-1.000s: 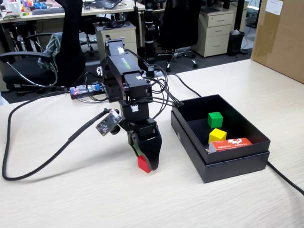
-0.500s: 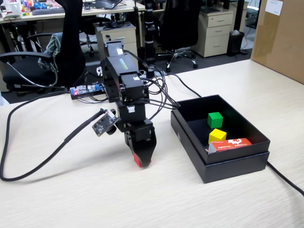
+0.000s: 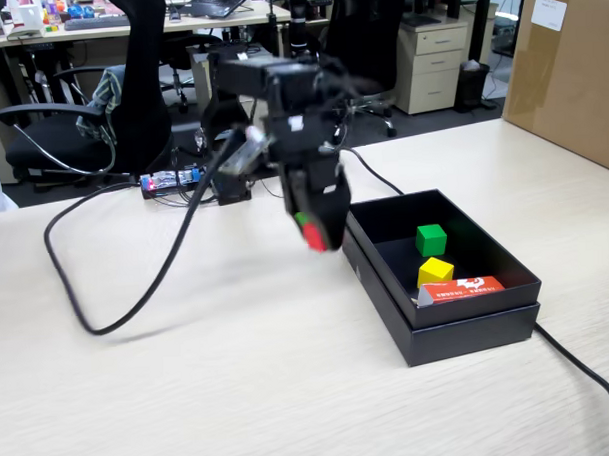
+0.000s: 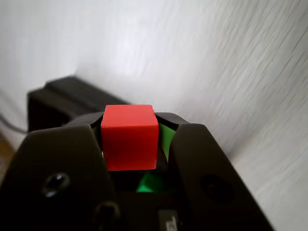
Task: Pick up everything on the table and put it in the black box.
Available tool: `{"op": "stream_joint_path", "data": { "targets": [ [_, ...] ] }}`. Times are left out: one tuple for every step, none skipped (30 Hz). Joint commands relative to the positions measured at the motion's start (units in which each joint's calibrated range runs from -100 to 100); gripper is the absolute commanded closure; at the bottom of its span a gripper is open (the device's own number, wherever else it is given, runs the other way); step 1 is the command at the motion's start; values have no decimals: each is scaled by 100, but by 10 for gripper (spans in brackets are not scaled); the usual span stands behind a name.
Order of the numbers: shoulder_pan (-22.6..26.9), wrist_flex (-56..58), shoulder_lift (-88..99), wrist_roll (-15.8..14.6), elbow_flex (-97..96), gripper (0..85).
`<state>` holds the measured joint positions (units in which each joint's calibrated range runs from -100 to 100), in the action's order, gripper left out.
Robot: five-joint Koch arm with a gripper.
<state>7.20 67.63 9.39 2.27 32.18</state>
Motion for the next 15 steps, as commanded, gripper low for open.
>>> {"op": "stream_joint_path", "data": {
  "targets": [
    [347,14,949,-93,246,846],
    [425,14,1018,-117,237,846],
    [523,14,1075,-147,227,846],
    [640,14,1087,-190,227,846],
    [757,14,1075,-249,246,846],
    [855,14,972,-313,273,846],
    [918,14,811,-357,318,846],
    [947,14,697,-386,336,846],
    [977,14,513,-425,345,846],
    [996,14,77,-479,336,846],
    [996,14,-210,-484,327,846],
    [987,14,-508,-484,318,846],
    [962,14,-749,-488,318,846],
    [957,14,-795,-488,318,845],
    [894,14,-1243,-503,372,845]
  ]
}}
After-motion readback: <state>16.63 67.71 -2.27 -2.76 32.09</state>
